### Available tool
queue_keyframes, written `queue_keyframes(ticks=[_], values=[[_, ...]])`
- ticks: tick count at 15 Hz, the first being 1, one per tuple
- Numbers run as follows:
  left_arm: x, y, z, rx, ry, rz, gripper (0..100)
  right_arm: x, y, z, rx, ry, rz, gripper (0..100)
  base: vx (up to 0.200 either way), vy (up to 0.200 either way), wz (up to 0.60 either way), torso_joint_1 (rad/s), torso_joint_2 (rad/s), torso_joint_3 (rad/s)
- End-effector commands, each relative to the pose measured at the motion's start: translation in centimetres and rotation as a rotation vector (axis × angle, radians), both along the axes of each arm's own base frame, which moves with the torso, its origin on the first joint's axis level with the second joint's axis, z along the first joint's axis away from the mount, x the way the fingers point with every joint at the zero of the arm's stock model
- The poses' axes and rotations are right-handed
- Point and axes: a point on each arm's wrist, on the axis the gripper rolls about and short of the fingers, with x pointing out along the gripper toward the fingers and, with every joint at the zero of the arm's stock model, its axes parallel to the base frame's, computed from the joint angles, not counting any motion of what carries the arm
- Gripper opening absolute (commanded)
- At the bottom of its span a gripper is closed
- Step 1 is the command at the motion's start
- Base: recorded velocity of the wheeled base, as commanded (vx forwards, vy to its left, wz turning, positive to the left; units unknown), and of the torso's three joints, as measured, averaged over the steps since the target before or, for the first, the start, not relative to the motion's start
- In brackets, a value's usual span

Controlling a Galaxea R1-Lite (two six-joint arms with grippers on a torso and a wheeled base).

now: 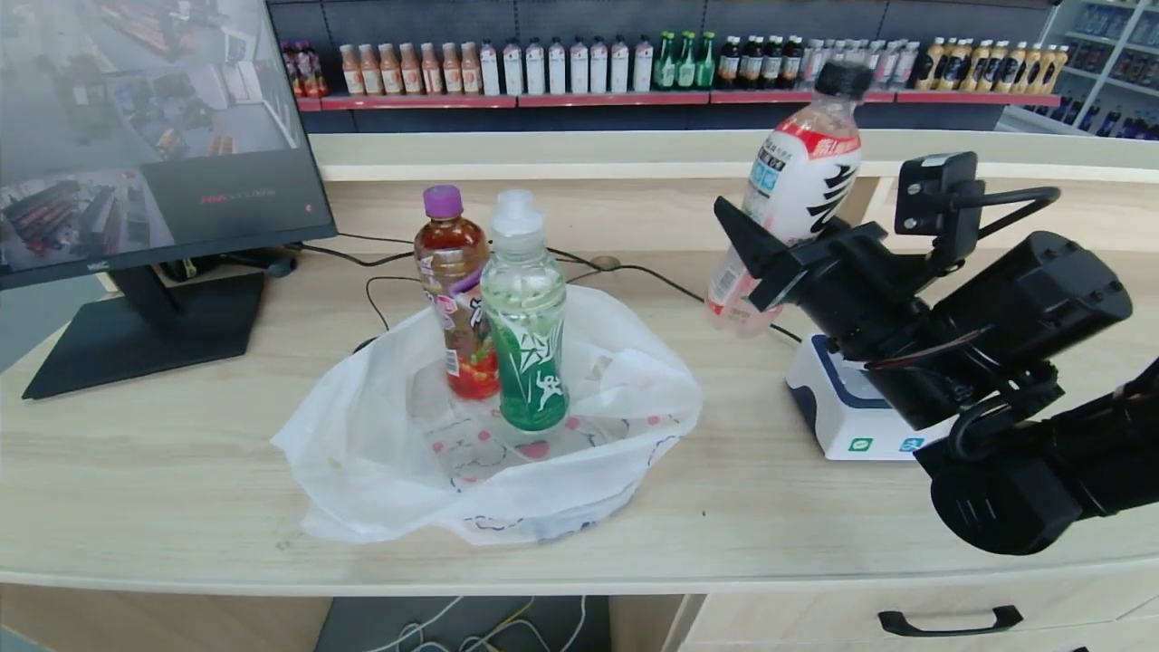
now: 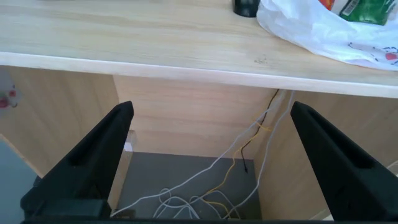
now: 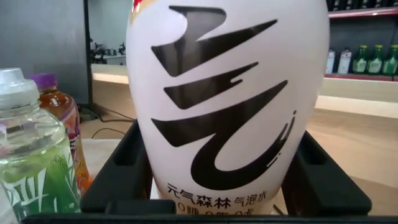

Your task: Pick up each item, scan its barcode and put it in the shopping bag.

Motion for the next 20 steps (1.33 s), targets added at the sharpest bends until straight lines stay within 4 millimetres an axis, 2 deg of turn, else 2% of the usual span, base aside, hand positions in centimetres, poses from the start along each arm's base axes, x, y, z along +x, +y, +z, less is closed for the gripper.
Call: queue_keyframes(ticks=[1,10,12,15,16,18,20], values=[[0.0,0.0,0.0,0.0,-0.004,0.001,100,-0.3,-0.2,0.1,0.002,-0.003,-0.003,0,0.0,0.0,0.0,0.0,0.0,0.0],[0.0,0.0,0.0,0.0,-0.004,0.001,100,-0.6,-0.6,0.5,0.007,-0.014,-0.008,0,0.0,0.0,0.0,0.0,0.0,0.0],[0.0,0.0,0.0,0.0,-0.004,0.001,100,-1.5,-0.5,1.0,0.006,-0.028,0.003,0,0.0,0.0,0.0,0.0,0.0,0.0],[0.0,0.0,0.0,0.0,-0.004,0.001,100,-4.9,0.1,0.3,-0.036,0.008,0.059,0,0.0,0.0,0.0,0.0,0.0,0.0],[0.0,0.0,0.0,0.0,-0.004,0.001,100,-5.3,0.0,0.4,-0.056,-0.009,0.055,0,0.0,0.0,0.0,0.0,0.0,0.0],[0.0,0.0,0.0,0.0,-0.004,0.0,100,-5.6,1.0,1.0,-0.052,-0.04,0.08,0,0.0,0.0,0.0,0.0,0.0,0.0],[0.0,0.0,0.0,0.0,-0.004,0.0,100,-5.8,1.2,0.7,-0.054,-0.027,0.078,0,0.0,0.0,0.0,0.0,0.0,0.0]])
